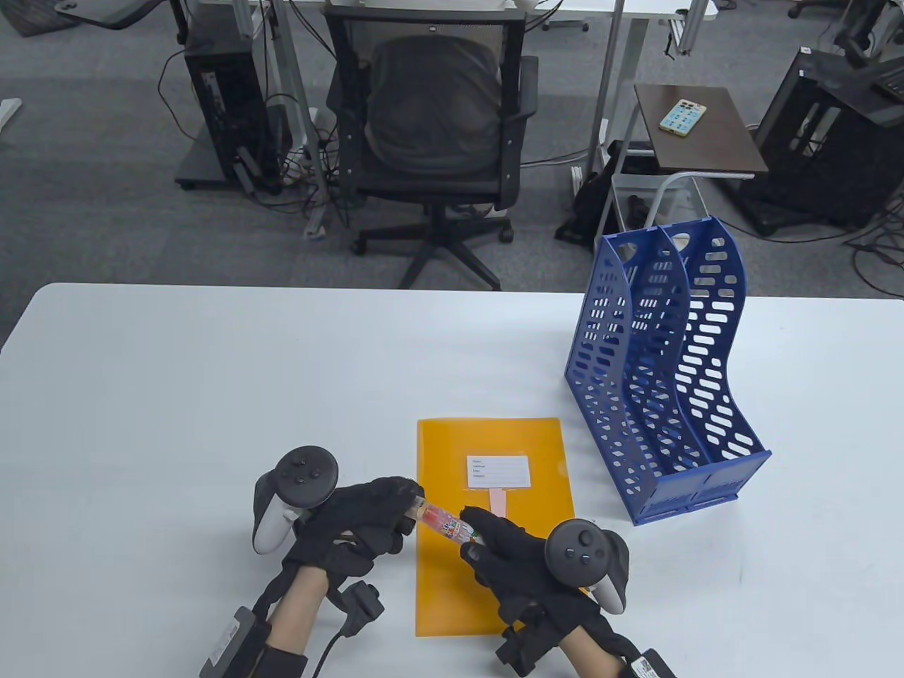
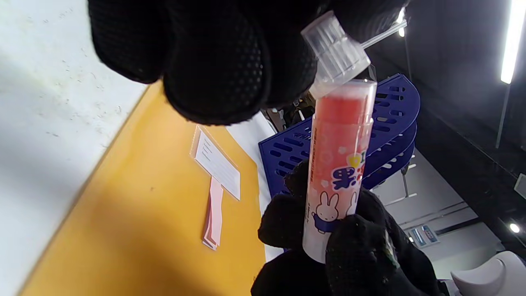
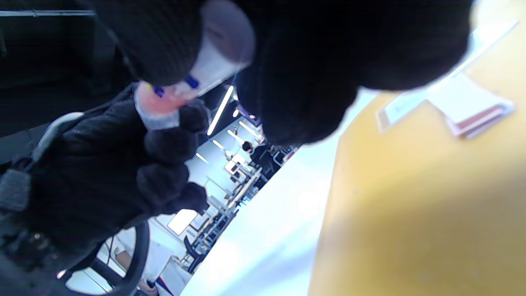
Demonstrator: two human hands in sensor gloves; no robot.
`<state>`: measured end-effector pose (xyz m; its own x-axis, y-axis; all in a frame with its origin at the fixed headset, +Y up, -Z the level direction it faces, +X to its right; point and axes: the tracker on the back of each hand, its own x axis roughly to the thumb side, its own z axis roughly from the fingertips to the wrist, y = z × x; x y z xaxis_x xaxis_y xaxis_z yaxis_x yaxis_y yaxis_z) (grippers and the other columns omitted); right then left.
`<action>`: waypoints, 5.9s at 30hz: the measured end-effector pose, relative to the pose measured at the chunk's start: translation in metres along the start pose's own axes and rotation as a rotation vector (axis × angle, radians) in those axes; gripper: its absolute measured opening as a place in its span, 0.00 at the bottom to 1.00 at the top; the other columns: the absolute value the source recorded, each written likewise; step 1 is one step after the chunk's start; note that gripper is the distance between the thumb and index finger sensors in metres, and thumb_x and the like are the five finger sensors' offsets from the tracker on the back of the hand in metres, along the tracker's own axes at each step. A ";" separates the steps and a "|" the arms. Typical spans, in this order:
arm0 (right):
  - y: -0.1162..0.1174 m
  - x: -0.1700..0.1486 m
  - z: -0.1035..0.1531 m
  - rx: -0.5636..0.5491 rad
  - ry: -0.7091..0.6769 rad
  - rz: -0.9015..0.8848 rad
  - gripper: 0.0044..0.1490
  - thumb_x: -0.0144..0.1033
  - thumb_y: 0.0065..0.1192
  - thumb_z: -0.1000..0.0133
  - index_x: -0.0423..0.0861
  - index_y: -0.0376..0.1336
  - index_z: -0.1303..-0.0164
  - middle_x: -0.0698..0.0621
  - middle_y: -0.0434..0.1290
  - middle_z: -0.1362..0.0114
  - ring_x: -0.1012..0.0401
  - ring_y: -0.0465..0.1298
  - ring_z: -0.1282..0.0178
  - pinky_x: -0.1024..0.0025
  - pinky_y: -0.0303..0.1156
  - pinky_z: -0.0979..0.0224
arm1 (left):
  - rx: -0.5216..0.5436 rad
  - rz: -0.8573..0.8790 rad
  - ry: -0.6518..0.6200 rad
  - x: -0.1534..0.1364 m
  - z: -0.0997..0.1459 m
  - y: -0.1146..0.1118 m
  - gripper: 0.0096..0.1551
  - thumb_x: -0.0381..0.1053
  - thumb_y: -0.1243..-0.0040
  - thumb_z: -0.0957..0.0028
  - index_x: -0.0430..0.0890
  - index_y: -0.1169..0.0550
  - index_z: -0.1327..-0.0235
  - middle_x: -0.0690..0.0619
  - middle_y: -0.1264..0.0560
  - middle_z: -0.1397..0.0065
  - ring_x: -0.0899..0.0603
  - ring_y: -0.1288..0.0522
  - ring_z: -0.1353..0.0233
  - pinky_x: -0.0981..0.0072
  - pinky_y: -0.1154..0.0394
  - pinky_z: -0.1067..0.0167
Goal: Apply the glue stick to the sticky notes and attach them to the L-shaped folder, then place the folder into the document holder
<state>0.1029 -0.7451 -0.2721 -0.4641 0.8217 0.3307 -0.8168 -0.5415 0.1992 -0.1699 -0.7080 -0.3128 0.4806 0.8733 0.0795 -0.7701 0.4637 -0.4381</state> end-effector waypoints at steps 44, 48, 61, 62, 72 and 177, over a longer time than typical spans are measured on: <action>0.015 0.013 0.005 0.019 -0.026 0.281 0.45 0.55 0.62 0.46 0.35 0.63 0.30 0.37 0.77 0.39 0.50 0.84 0.61 0.55 0.80 0.60 | 0.239 -0.293 0.065 -0.002 0.012 0.023 0.35 0.53 0.37 0.44 0.47 0.34 0.24 0.41 0.24 0.30 0.41 0.18 0.43 0.35 0.31 0.34; 0.015 0.009 0.004 0.030 -0.001 0.268 0.44 0.55 0.62 0.46 0.35 0.63 0.30 0.36 0.77 0.39 0.49 0.84 0.60 0.55 0.80 0.60 | 0.363 -0.612 0.217 -0.019 0.029 0.047 0.34 0.49 0.41 0.42 0.51 0.38 0.22 0.41 0.30 0.24 0.39 0.22 0.37 0.33 0.35 0.30; 0.017 0.008 0.003 0.060 0.014 0.284 0.43 0.56 0.61 0.45 0.35 0.65 0.32 0.37 0.78 0.40 0.49 0.84 0.60 0.54 0.80 0.59 | 0.428 -0.676 0.420 -0.067 0.044 0.064 0.33 0.51 0.38 0.44 0.52 0.36 0.26 0.46 0.29 0.24 0.38 0.26 0.30 0.32 0.37 0.29; 0.016 0.007 0.003 0.060 0.015 0.285 0.43 0.56 0.61 0.45 0.35 0.65 0.32 0.37 0.78 0.40 0.49 0.84 0.60 0.54 0.80 0.59 | 0.423 -0.676 0.425 -0.068 0.043 0.064 0.34 0.51 0.38 0.44 0.52 0.37 0.26 0.46 0.30 0.24 0.38 0.26 0.29 0.32 0.38 0.29; 0.015 0.007 0.002 0.066 0.027 0.284 0.43 0.56 0.61 0.45 0.35 0.65 0.32 0.36 0.78 0.40 0.49 0.84 0.60 0.54 0.80 0.59 | 0.414 -0.658 0.442 -0.075 0.040 0.063 0.38 0.50 0.39 0.44 0.51 0.43 0.23 0.48 0.33 0.22 0.38 0.27 0.28 0.32 0.38 0.28; -0.079 -0.004 -0.004 -0.297 0.480 0.651 0.61 0.61 0.74 0.53 0.26 0.57 0.28 0.42 0.81 0.48 0.56 0.83 0.72 0.68 0.78 0.72 | 0.071 0.389 0.158 -0.051 -0.009 -0.042 0.24 0.42 0.49 0.42 0.49 0.29 0.30 0.46 0.25 0.31 0.39 0.23 0.34 0.36 0.32 0.34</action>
<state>0.1675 -0.7045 -0.2928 -0.9110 0.3865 -0.1438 -0.3628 -0.9169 -0.1660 -0.1581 -0.7732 -0.3063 0.2027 0.9541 -0.2207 -0.9311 0.1179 -0.3452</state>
